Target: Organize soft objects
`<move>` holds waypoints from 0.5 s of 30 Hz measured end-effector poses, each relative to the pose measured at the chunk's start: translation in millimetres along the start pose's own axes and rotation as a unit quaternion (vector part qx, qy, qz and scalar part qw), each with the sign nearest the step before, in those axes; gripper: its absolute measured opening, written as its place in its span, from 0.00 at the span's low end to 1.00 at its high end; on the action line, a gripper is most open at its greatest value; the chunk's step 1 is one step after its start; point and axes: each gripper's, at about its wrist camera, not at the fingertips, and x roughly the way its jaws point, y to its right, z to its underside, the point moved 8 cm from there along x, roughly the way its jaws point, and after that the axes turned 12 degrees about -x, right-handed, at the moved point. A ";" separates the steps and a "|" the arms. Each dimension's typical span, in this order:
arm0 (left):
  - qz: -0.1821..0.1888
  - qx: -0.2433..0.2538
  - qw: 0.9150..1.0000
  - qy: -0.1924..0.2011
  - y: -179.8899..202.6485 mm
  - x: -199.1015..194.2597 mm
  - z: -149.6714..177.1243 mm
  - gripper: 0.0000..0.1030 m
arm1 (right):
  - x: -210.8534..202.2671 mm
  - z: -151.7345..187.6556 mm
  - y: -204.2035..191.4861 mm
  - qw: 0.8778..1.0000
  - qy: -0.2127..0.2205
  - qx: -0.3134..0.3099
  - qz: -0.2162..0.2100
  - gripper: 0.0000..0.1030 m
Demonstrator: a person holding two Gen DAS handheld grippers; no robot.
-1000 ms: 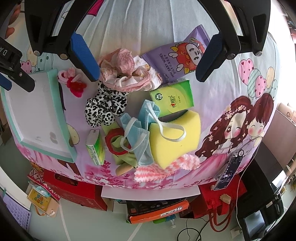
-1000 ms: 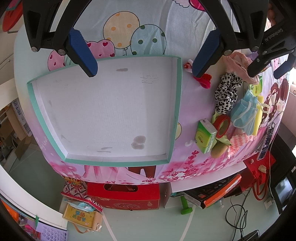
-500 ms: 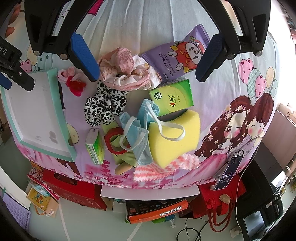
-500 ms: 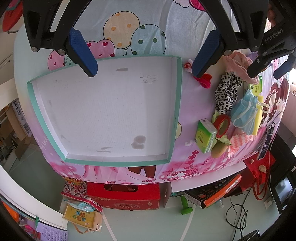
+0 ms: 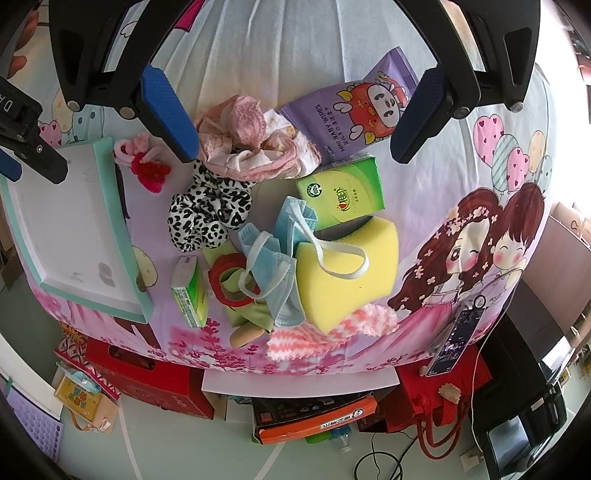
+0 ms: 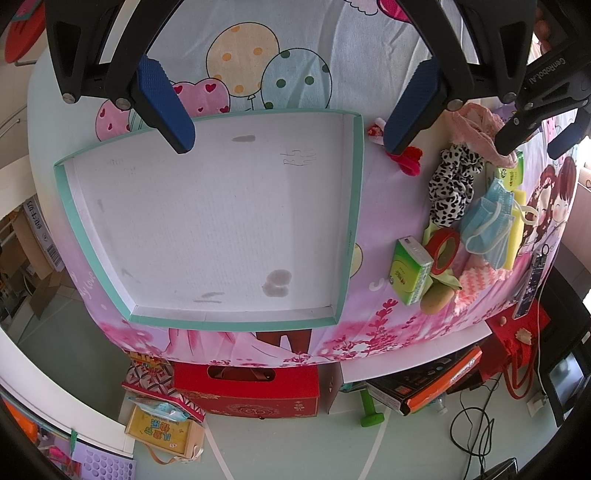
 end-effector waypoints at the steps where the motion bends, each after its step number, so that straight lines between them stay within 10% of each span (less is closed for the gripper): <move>1: 0.001 0.000 1.000 0.000 0.0 -0.1 0.0 1.00 | -0.1 0.0 0.0 1.000 0.000 0.000 0.000 1.00; 15: 0.005 -0.018 1.000 0.022 -9.6 -11.6 -8.6 1.00 | -6.3 -3.2 -1.5 1.000 0.007 -0.004 0.002 1.00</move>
